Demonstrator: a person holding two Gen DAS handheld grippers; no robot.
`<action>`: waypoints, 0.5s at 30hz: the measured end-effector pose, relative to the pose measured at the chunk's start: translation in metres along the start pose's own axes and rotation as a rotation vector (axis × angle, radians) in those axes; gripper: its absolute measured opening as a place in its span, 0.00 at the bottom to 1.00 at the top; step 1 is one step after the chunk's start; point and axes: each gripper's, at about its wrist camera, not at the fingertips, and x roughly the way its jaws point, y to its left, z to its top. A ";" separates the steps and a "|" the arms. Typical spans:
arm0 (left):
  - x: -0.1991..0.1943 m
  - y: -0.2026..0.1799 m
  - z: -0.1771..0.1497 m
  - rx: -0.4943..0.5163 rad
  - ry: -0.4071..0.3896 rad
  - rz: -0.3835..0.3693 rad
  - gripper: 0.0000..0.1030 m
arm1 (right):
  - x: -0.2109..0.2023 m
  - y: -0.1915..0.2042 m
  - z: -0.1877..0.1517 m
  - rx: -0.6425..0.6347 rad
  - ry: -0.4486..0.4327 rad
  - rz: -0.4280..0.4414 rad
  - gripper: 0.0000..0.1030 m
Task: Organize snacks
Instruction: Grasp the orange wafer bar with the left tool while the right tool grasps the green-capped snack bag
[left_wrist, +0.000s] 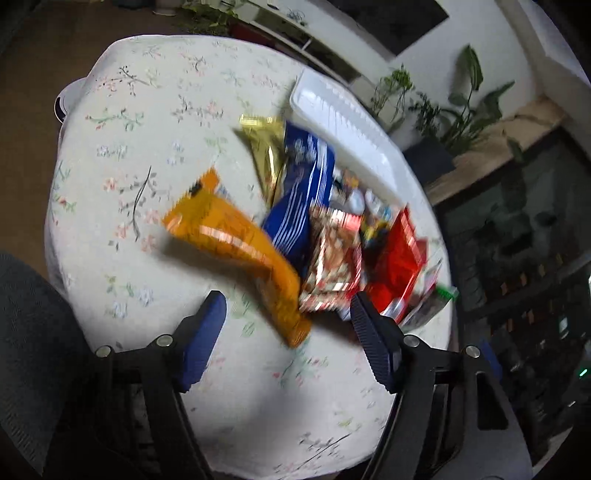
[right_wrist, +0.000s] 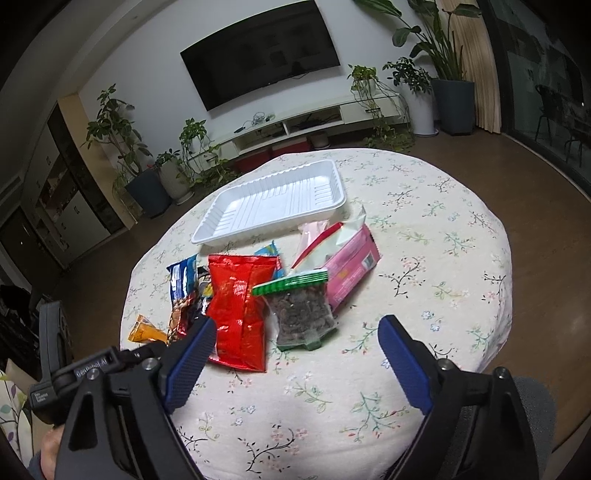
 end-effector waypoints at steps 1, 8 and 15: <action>0.001 0.001 0.004 -0.017 -0.006 -0.005 0.65 | 0.001 0.000 0.000 -0.001 0.000 -0.001 0.87; 0.018 0.010 0.025 -0.090 0.009 0.001 0.58 | 0.009 0.000 -0.001 -0.020 0.029 0.006 0.84; 0.037 0.017 0.032 -0.110 0.014 -0.015 0.21 | 0.007 -0.005 0.002 -0.006 0.023 -0.007 0.83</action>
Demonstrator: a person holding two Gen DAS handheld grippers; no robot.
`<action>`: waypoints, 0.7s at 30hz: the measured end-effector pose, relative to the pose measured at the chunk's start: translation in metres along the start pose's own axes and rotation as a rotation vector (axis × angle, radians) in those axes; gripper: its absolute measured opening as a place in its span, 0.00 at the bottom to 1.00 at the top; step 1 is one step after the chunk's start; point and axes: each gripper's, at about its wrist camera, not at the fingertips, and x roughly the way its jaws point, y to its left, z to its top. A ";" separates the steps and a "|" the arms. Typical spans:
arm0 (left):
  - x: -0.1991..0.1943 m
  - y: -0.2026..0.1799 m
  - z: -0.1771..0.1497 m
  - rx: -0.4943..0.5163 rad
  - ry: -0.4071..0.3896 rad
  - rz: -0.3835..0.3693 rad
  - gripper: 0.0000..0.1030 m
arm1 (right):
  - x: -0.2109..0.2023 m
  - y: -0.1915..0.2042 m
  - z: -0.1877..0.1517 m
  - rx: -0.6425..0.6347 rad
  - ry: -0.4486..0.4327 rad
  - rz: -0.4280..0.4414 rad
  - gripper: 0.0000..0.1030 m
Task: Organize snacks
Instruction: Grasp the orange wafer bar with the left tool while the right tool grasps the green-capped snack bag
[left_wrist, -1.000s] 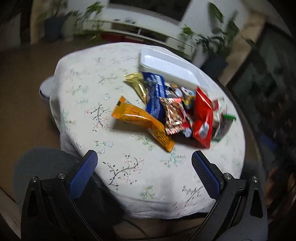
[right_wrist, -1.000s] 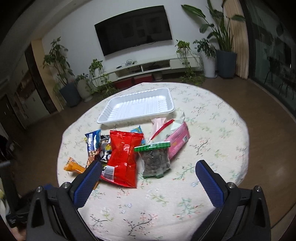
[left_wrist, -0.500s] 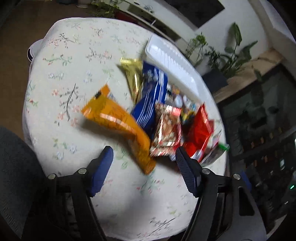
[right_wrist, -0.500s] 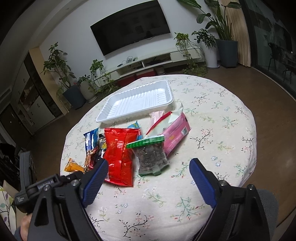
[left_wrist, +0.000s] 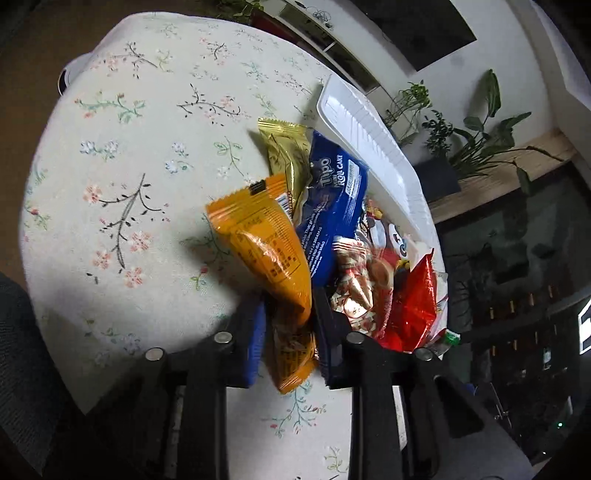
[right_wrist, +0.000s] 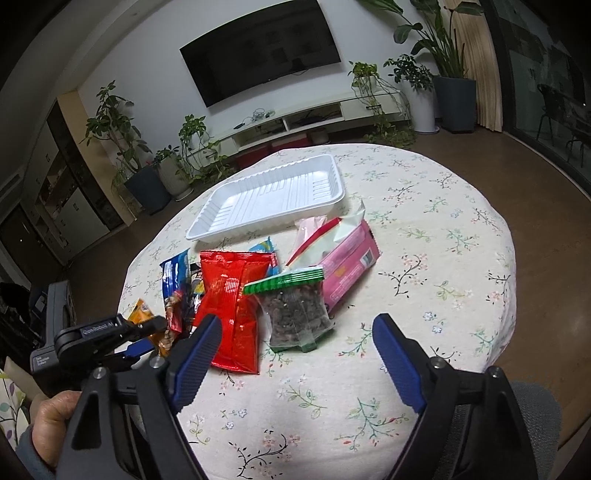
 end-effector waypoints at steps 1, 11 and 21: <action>0.001 0.002 0.000 0.003 -0.001 0.000 0.21 | 0.000 0.000 0.000 0.001 -0.001 -0.001 0.83; 0.017 -0.024 0.008 0.151 0.040 0.115 0.22 | -0.003 0.004 0.000 -0.015 0.001 -0.009 0.83; 0.036 -0.039 0.026 0.270 0.053 0.137 0.13 | -0.004 0.012 -0.001 -0.044 0.010 -0.011 0.75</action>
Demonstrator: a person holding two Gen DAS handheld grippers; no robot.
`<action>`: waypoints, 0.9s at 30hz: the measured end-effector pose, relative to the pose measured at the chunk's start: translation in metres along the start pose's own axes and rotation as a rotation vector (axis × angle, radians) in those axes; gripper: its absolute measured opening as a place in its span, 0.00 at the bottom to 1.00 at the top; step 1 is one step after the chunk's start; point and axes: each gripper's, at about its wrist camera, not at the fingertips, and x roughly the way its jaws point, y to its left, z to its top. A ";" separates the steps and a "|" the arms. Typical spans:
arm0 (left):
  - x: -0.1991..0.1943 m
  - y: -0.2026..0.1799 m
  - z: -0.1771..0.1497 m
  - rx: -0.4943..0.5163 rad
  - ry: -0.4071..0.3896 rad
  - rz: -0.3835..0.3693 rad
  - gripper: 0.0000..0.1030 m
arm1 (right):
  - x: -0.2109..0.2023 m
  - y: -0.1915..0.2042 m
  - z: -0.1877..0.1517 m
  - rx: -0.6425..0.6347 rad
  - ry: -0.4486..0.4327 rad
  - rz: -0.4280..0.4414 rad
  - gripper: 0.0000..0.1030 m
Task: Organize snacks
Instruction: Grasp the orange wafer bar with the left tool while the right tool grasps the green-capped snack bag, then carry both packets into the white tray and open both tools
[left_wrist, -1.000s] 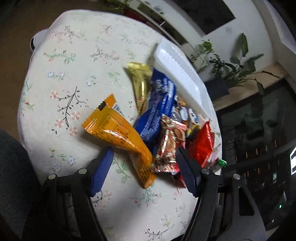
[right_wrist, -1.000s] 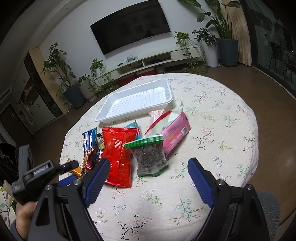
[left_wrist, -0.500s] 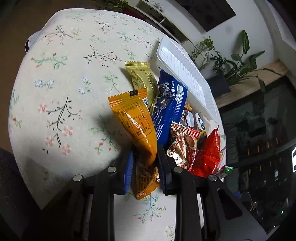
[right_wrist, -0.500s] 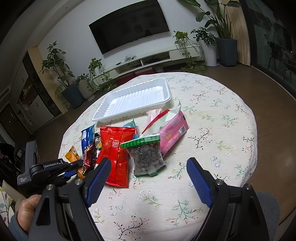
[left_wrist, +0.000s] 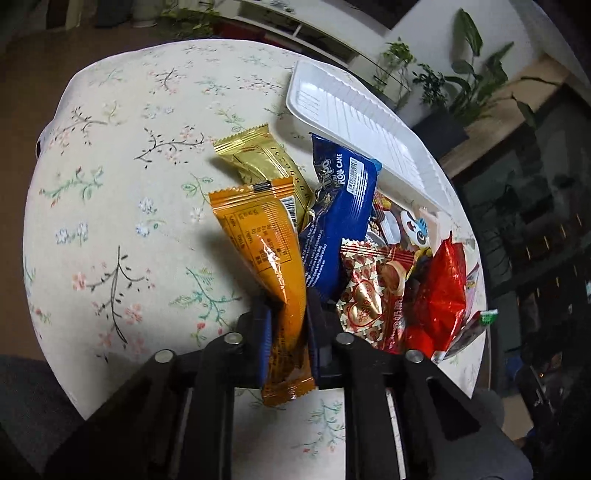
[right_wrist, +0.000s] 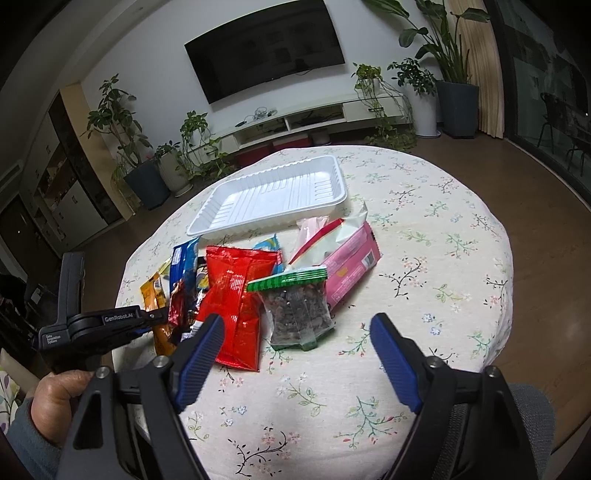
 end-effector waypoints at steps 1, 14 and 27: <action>0.001 0.000 0.001 0.008 -0.001 0.000 0.13 | 0.000 0.001 0.000 -0.002 0.001 -0.001 0.73; -0.034 0.031 -0.016 0.053 0.020 -0.114 0.11 | 0.010 -0.010 0.002 0.057 0.048 0.006 0.65; -0.058 0.029 -0.037 0.093 0.023 -0.226 0.12 | 0.041 0.008 0.009 -0.086 0.065 -0.098 0.73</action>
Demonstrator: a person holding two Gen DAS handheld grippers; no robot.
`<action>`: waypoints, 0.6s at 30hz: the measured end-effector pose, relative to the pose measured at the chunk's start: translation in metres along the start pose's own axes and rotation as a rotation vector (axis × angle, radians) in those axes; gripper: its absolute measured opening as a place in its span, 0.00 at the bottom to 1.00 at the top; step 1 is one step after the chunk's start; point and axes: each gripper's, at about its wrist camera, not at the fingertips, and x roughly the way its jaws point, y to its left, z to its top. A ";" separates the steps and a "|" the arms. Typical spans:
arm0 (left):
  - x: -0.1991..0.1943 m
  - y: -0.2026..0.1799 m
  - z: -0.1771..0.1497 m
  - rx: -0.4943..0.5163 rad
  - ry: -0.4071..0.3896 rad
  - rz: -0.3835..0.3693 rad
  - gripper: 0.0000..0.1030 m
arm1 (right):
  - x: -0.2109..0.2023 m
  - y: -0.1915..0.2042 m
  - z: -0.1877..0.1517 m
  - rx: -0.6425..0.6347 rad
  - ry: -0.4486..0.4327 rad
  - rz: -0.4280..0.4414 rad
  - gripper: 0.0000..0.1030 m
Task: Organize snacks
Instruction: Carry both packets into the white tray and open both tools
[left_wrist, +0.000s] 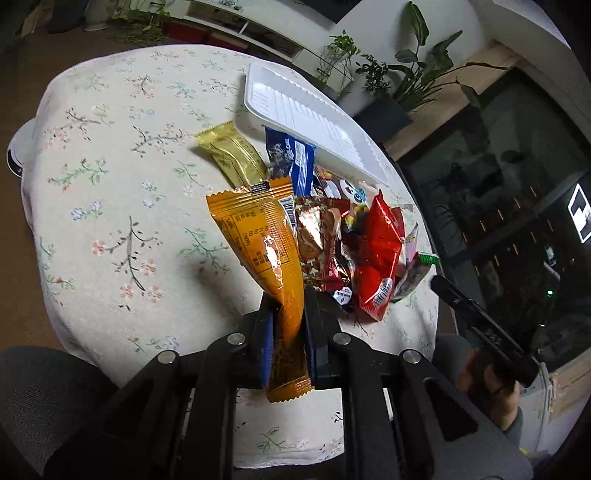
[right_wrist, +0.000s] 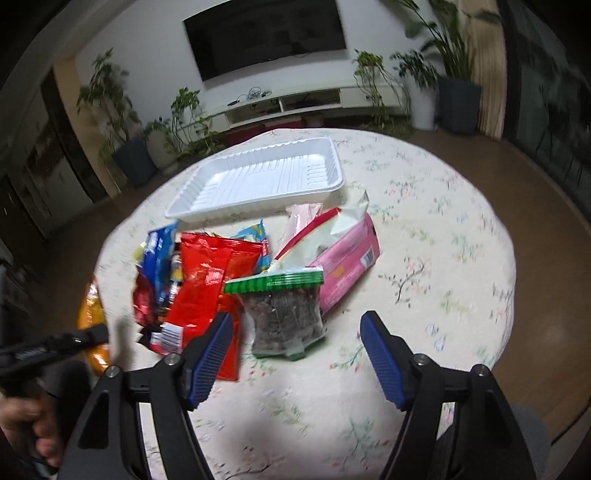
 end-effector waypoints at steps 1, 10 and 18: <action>0.001 0.000 -0.001 -0.001 0.003 -0.005 0.12 | 0.004 0.002 0.000 -0.014 0.004 -0.006 0.73; 0.007 0.000 -0.006 -0.009 0.016 -0.018 0.12 | 0.026 0.011 0.000 -0.069 0.028 -0.025 0.66; 0.014 0.001 -0.010 -0.013 0.031 -0.016 0.12 | 0.034 0.013 -0.004 -0.080 0.038 0.017 0.44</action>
